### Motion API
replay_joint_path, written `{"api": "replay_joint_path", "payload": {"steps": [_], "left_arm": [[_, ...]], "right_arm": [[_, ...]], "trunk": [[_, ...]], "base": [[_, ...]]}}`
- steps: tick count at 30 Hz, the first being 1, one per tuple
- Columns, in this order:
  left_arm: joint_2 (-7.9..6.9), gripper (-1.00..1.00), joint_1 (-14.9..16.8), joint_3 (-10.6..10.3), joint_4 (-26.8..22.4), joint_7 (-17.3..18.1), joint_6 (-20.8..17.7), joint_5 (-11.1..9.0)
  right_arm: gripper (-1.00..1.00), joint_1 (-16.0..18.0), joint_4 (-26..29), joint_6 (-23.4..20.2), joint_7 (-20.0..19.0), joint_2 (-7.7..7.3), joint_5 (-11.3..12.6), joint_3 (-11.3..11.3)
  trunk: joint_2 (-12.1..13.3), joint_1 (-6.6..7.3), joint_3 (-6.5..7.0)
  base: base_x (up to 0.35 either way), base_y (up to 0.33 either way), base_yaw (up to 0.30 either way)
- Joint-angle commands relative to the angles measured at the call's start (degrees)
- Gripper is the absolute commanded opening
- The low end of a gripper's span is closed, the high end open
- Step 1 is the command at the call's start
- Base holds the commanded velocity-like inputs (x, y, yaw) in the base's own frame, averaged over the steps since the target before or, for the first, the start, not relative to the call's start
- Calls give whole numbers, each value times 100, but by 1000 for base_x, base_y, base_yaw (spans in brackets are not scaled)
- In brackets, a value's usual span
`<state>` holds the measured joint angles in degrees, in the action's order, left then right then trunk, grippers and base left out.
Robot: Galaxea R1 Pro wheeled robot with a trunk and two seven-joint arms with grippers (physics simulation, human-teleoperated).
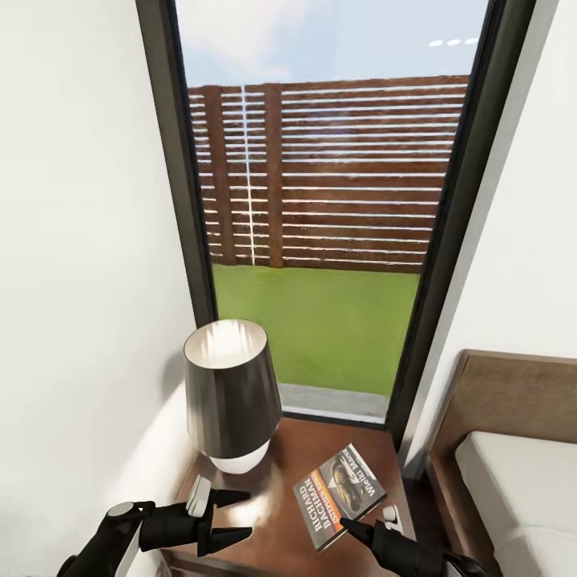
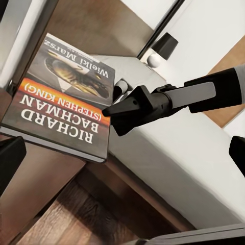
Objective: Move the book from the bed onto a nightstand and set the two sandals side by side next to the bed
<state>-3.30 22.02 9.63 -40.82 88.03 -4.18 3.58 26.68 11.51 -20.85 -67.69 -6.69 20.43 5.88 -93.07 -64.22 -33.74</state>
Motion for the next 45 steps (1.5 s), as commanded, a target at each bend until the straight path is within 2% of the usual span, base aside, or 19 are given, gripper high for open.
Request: {"api": "replay_joint_path", "payload": {"steps": [1,6,15,35,45], "left_arm": [[5,100,4,21,-5,30,-44,38],[5,100,4,22,-5,30,-45,38],[5,100,4,16,-5,30,-43,38],[5,100,4,13,-5,30,-40,38],[5,100,4,15,-5,30,-42,38]], "right_arm": [[-100,4,0,-59,-19,1,-4,37],[-100,4,0,-59,-17,1,-4,36],[-100,4,0,-59,-17,0,-4,36],[-100,4,0,-60,-17,1,-4,36],[-100,4,0,-59,-11,10,-4,36]], "trunk": [[-45,-22,-24],[-245,-132,-114],[-245,-132,-114],[-1047,-571,-473],[-1047,-571,-473]], "base": [[0,0,0],[0,0,0],[0,0,0],[0,0,0],[33,0,0]]}}
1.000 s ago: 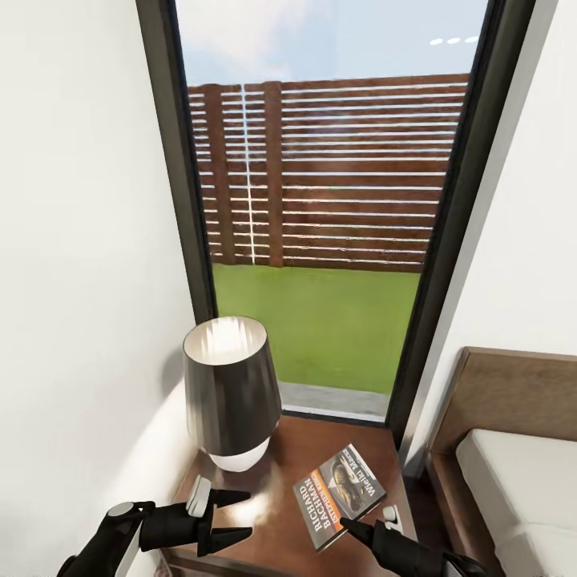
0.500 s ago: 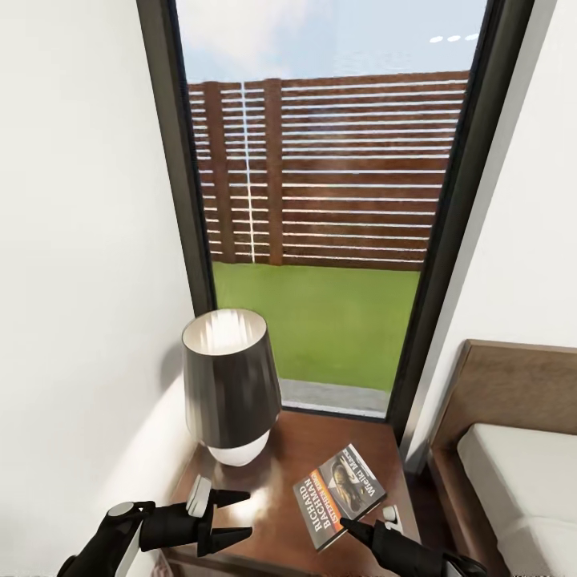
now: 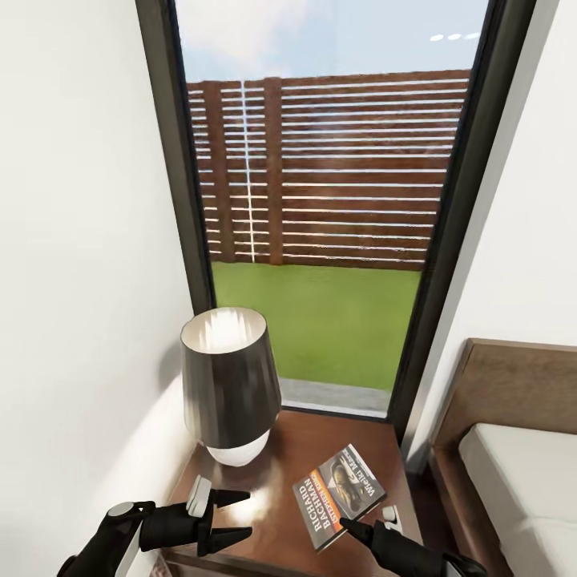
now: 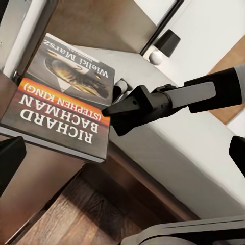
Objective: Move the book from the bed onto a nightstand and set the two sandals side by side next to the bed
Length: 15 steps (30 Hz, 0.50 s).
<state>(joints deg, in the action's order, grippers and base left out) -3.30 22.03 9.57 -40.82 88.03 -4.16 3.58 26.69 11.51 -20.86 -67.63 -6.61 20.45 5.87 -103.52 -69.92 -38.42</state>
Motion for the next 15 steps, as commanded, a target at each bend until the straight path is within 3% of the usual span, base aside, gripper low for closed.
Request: {"api": "replay_joint_path", "payload": {"steps": [1,9,15], "left_arm": [[5,100,3,20,-5,30,-43,38],[5,100,3,24,-5,30,-43,38],[5,100,3,27,-5,30,-41,38]], "right_arm": [[-100,3,0,-58,-16,1,-6,37],[-100,3,0,-58,-14,2,-6,37],[-100,3,-7,-65,-21,2,-6,37]], "trunk": [[-3,-1,-6],[-3,-1,-6],[-3,-1,-6]], "base": [[234,0,0],[76,0,0],[228,0,0]]}}
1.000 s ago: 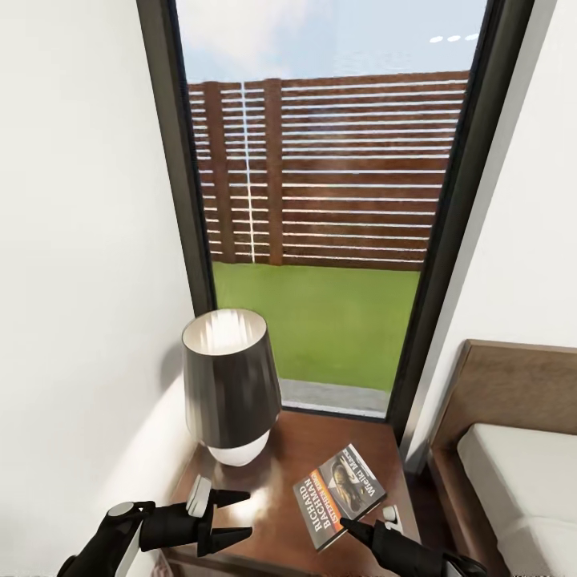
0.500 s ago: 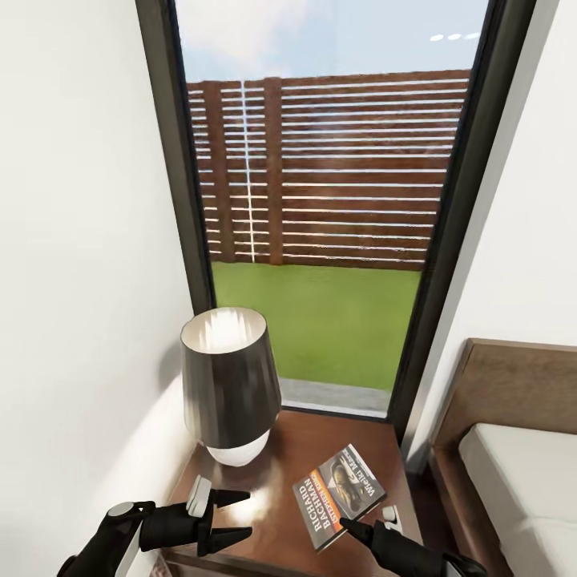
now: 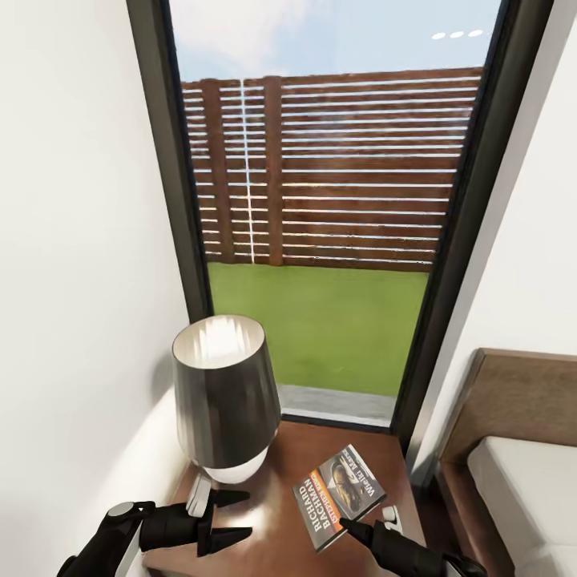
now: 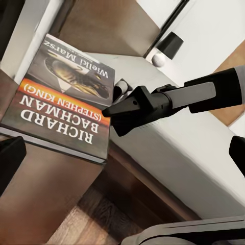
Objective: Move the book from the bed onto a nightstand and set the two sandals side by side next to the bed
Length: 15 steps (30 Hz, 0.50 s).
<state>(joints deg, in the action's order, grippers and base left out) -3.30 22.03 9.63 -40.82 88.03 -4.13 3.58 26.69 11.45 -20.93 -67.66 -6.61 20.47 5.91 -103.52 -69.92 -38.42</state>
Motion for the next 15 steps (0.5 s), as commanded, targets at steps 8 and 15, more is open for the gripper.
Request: {"api": "replay_joint_path", "payload": {"steps": [8,15], "left_arm": [[5,100,3,15,-5,31,-44,37],[5,100,3,20,-5,31,-45,36]], "right_arm": [[-100,3,4,-694,-61,1,-8,33],[-100,3,7,-763,-63,1,-8,33]], "trunk": [[-3,-1,-6],[-3,-1,-6]], "base": [[47,0,0],[1,0,0]]}}
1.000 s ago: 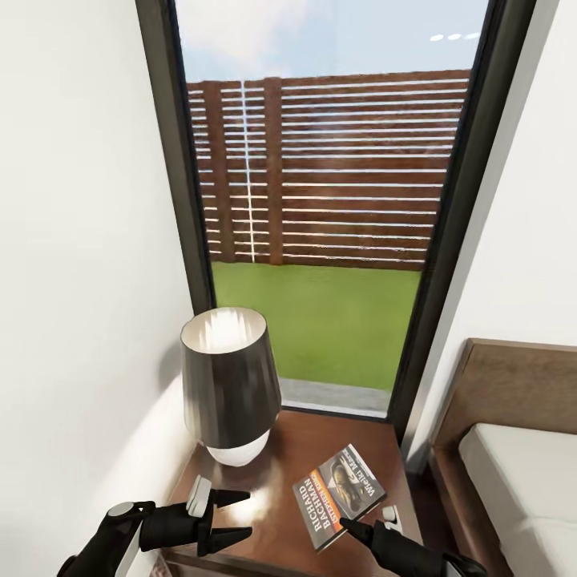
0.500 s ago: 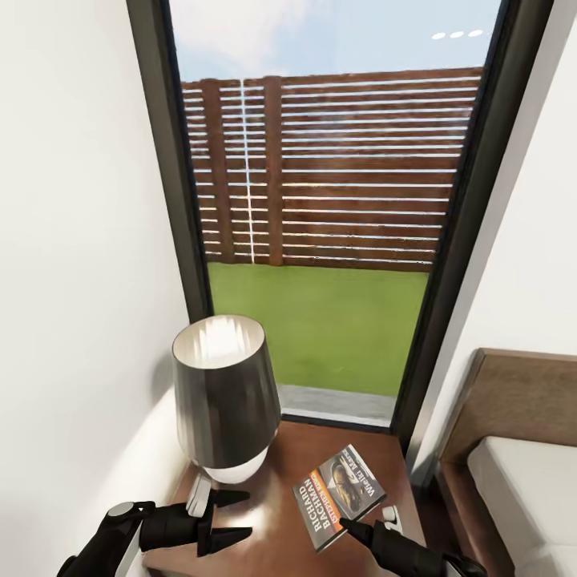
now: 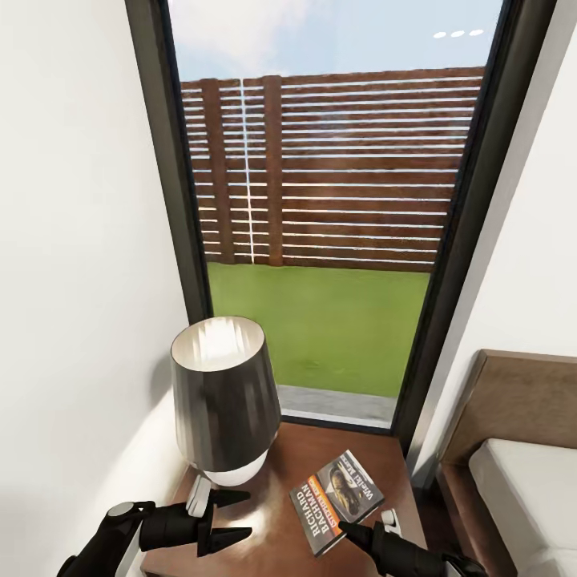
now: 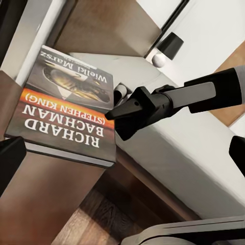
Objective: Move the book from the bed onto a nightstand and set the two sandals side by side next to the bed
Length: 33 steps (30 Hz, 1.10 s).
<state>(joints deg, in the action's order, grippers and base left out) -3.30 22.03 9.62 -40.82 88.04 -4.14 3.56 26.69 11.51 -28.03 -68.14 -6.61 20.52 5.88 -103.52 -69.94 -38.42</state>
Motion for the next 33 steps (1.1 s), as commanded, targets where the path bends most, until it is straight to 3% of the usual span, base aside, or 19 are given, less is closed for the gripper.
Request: {"api": "replay_joint_path", "payload": {"steps": [1,17,20,24,33], "left_arm": [[4,100,3,22,-5,31,-45,38],[4,100,3,22,-5,30,-51,35],[4,100,3,23,-5,29,-52,35],[4,100,3,23,-5,29,-52,34],[4,100,3,23,-5,33,-52,34]], "right_arm": [[-100,3,0,-55,-15,1,-13,36],[-100,3,0,-61,-9,1,-13,37],[-100,3,0,-157,-7,1,-13,36],[-100,9,0,-600,6,0,-13,36],[-100,7,4,-693,3,1,-16,36]], "trunk": [[-3,1,-6],[-3,1,-6],[-123,-65,-59],[-163,-87,-77],[-404,-219,-185]], "base": [[0,0,0],[0,0,0],[0,0,0],[0,0,0],[0,0,0]]}}
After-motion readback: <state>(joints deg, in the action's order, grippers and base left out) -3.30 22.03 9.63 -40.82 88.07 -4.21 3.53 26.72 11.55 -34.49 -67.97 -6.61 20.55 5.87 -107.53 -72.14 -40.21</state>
